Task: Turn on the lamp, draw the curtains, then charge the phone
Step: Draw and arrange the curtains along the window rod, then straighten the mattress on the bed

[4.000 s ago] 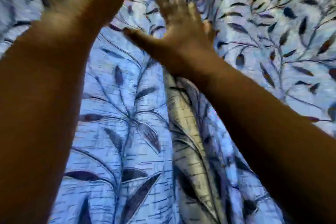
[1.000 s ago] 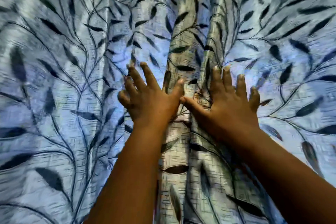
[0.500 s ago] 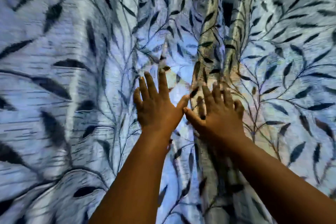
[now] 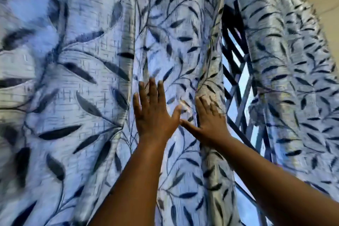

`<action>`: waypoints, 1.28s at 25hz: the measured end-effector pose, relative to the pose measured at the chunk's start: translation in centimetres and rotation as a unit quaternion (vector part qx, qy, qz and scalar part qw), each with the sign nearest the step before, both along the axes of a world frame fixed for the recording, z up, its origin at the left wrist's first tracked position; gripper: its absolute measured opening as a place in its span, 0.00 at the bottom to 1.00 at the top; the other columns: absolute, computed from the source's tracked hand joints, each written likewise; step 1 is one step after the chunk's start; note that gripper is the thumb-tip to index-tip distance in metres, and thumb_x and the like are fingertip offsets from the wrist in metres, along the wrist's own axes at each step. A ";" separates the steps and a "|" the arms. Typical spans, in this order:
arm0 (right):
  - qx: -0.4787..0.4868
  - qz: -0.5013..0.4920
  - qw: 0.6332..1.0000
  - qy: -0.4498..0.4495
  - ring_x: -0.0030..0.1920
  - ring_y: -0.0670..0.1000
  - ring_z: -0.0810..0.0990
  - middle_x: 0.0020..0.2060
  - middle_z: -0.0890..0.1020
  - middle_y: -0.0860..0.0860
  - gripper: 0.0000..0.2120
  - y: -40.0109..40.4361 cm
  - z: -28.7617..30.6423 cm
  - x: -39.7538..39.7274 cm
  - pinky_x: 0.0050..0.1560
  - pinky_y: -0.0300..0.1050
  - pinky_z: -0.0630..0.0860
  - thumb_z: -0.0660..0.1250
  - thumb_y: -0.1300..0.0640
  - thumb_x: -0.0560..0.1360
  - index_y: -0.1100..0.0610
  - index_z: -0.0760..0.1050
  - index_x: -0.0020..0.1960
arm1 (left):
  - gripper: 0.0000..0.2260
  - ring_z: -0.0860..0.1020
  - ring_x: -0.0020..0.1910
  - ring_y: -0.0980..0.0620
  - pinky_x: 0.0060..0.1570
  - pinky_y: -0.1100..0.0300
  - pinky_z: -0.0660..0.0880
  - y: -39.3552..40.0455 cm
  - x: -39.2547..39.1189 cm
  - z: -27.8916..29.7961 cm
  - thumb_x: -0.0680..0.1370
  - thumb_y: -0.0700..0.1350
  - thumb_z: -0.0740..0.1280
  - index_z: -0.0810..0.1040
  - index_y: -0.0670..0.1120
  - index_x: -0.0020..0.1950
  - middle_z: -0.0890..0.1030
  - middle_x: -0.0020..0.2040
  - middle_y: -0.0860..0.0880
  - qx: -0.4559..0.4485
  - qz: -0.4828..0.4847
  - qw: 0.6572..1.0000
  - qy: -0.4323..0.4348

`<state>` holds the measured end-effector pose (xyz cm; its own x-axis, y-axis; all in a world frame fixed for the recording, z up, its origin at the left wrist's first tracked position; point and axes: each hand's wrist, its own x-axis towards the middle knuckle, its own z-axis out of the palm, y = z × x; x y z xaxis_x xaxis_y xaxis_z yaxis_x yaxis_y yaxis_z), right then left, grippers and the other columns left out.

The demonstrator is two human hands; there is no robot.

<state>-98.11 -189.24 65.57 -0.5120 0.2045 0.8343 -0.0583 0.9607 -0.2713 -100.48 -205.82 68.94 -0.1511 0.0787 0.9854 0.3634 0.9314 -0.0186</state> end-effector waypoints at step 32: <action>-0.013 0.081 0.787 -0.611 0.76 0.63 0.44 0.78 0.47 0.54 0.51 0.6 -53.7 35.4 0.72 0.63 0.48 0.50 0.21 0.64 0.46 0.38 0.77 | 0.41 0.35 0.76 0.41 0.71 0.43 0.37 -1.2 33.7 -57.0 0.75 0.71 0.48 0.41 0.47 0.79 0.35 0.77 0.43 -0.241 0.055 0.749 -0.615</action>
